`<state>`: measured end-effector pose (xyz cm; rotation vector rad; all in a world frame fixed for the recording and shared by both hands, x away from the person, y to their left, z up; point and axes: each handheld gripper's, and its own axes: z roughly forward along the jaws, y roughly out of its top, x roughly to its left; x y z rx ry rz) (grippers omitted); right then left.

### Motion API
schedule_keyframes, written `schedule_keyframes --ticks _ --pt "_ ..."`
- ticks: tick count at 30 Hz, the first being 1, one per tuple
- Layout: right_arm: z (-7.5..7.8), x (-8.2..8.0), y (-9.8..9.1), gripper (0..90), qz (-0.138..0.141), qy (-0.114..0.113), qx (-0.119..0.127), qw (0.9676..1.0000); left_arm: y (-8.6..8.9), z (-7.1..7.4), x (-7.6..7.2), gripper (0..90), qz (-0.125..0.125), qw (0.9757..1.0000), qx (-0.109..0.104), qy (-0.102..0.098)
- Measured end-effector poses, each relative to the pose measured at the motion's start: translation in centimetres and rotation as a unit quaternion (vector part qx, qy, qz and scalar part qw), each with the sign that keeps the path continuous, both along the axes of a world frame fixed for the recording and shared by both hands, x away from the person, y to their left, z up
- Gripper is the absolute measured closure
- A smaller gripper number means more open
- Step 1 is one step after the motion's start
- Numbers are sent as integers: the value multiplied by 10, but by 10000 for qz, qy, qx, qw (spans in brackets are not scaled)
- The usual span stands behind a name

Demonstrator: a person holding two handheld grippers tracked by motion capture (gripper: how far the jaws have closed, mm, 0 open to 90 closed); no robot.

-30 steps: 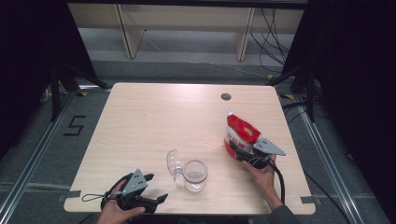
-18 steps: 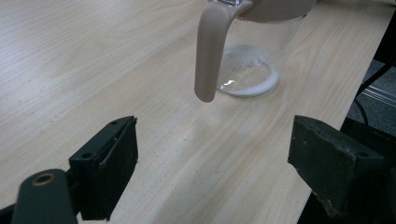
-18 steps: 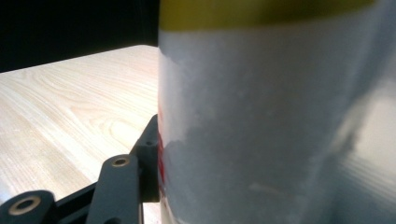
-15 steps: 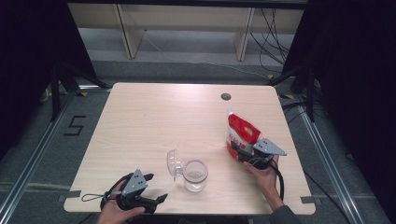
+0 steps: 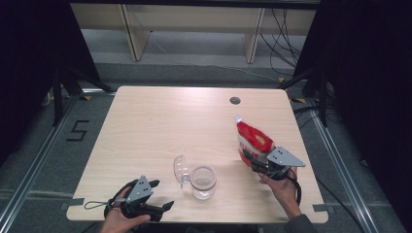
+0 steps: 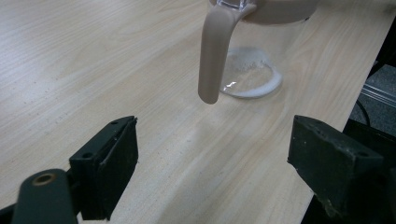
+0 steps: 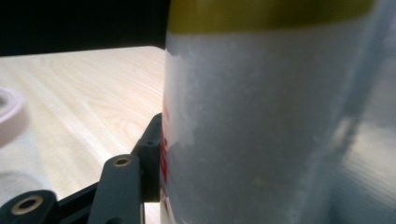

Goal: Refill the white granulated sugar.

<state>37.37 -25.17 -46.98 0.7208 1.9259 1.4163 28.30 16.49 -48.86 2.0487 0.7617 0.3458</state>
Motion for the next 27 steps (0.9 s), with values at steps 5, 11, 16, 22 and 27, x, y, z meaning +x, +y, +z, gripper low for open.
schedule_keyframes --ticks 5,11,16,22,27 --pt "6 -14 6 485 105 -43 -380 9992 0 1 0 156 -15 10000 -6 -12" --pt "13 -27 11 486 107 -275 -810 9963 1 0 0 156 19 10000 -17 18" --pt "19 -37 16 487 60 -438 -1107 9929 0 -1 0 156 45 10000 -72 25" --pt "31 -51 22 488 127 -589 -1638 9847 0 -1 0 156 13 10000 4 -7" --pt "36 -55 27 489 171 -631 -1972 9782 0 -1 0 156 29 10000 -3 3"
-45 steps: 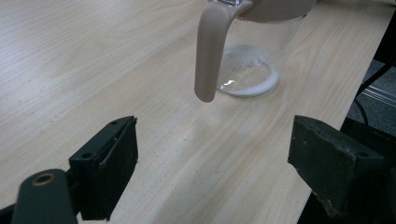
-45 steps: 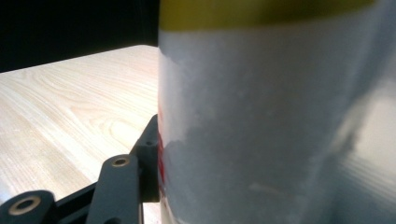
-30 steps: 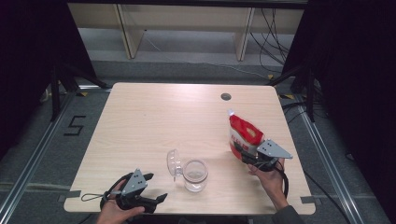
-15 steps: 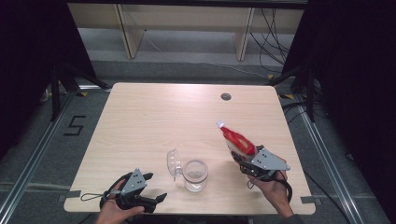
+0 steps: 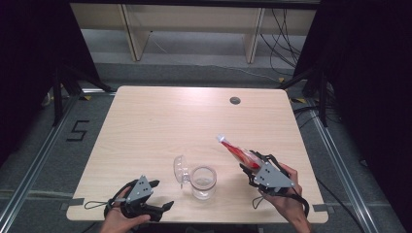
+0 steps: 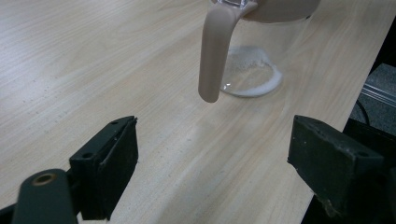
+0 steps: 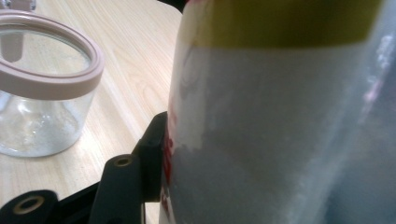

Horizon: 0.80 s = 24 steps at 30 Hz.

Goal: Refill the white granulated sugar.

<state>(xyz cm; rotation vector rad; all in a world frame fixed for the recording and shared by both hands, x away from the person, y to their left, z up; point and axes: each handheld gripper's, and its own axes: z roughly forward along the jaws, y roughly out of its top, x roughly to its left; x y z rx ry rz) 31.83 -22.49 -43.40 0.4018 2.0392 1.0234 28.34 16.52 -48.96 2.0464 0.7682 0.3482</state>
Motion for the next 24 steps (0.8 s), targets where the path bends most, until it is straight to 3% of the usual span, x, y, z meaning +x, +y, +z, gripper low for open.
schedule_keyframes --ticks 4,7,10,12,17,18,19,21,22,23,24 --pt "2 -3 6 489 -67 -170 -496 9986 1 1 0 156 -12 10000 -23 7" --pt "4 -7 11 490 -17 -323 -952 9949 2 1 0 156 12 9999 -140 88" --pt "6 -10 13 490 7 -394 -1154 9925 3 1 1 156 41 9999 -125 98" --pt "9 -13 16 491 103 -516 -1440 9882 3 1 1 156 31 9997 -225 103" --pt "10 -20 22 492 35 -660 -1938 9788 3 2 0 156 68 9998 -137 106" --pt "11 -18 25 492 174 -921 -2259 9696 3 2 0 157 62 9998 -132 107" --pt "11 -18 25 492 174 -921 -2259 9696 3 2 0 157 64 9998 -134 108" --pt "12 -21 27 492 190 -995 -2428 9648 3 2 1 157 51 9999 -125 88" --pt "11 -23 28 493 107 -933 -2370 9670 3 1 1 156 34 9999 -119 75" --pt "11 -23 29 493 161 -949 -2372 9667 3 1 1 157 50 9998 -173 111" --pt "13 -23 29 493 257 -1080 -2488 9622 3 0 1 157 38 9997 -229 120"
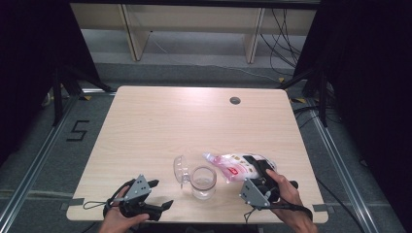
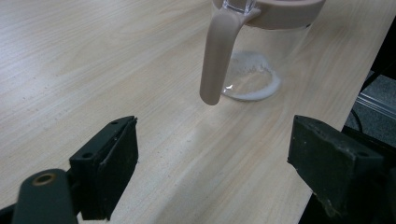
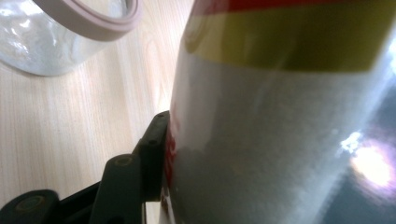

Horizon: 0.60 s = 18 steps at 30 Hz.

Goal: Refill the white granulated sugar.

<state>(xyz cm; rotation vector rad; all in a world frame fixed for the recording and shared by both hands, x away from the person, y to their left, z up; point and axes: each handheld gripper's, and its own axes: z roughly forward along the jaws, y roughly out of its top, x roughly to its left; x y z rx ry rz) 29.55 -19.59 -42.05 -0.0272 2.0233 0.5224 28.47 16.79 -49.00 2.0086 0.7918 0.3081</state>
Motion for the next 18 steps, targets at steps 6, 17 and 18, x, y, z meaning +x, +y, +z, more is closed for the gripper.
schedule_keyframes --ticks 6,17,18 --pt "-1 -6 4 494 27 -141 -385 9992 -1 0 0 157 21 10000 -67 -41" --pt "-4 -10 13 496 325 -520 -1140 9916 0 0 0 157 32 10000 -36 -7" --pt "-5 -11 14 496 307 -510 -1170 9913 1 0 0 157 3 10000 30 -31"
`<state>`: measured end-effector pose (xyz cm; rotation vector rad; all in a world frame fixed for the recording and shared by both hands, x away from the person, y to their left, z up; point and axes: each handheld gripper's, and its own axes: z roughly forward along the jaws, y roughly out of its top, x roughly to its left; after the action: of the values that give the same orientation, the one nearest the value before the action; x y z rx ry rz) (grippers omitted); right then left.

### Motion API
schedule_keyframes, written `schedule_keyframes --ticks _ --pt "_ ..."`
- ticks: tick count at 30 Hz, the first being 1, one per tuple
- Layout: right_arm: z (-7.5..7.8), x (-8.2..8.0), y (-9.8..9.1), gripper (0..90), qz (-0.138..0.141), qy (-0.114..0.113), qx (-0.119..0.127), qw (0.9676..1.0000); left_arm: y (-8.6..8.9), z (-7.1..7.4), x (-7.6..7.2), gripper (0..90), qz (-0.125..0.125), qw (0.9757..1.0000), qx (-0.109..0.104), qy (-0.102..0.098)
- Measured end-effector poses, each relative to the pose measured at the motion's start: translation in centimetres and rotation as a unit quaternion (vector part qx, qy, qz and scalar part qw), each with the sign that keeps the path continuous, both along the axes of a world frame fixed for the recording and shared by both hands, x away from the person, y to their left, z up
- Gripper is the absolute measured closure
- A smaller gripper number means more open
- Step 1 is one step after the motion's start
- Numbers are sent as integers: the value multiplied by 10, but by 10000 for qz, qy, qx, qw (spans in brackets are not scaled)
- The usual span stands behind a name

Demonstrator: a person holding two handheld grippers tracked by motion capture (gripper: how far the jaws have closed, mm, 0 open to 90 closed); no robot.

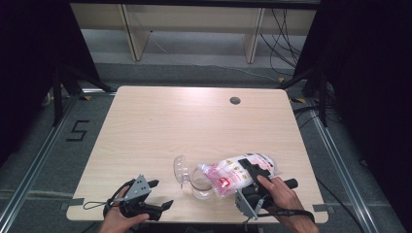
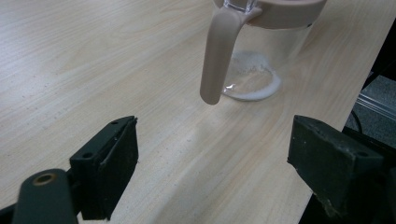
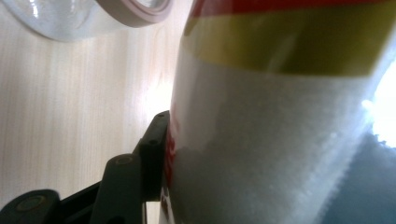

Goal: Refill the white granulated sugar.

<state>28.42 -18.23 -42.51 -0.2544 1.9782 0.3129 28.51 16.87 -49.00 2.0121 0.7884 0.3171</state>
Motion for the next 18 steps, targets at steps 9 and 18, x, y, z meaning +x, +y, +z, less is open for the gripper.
schedule_keyframes --ticks 9,18 --pt "-8 -4 6 498 43 -59 -259 9996 0 -1 0 157 17 10000 -6 -9" --pt "-8 -1 12 501 411 -430 -1053 9927 -1 0 -1 157 45 10000 49 14"
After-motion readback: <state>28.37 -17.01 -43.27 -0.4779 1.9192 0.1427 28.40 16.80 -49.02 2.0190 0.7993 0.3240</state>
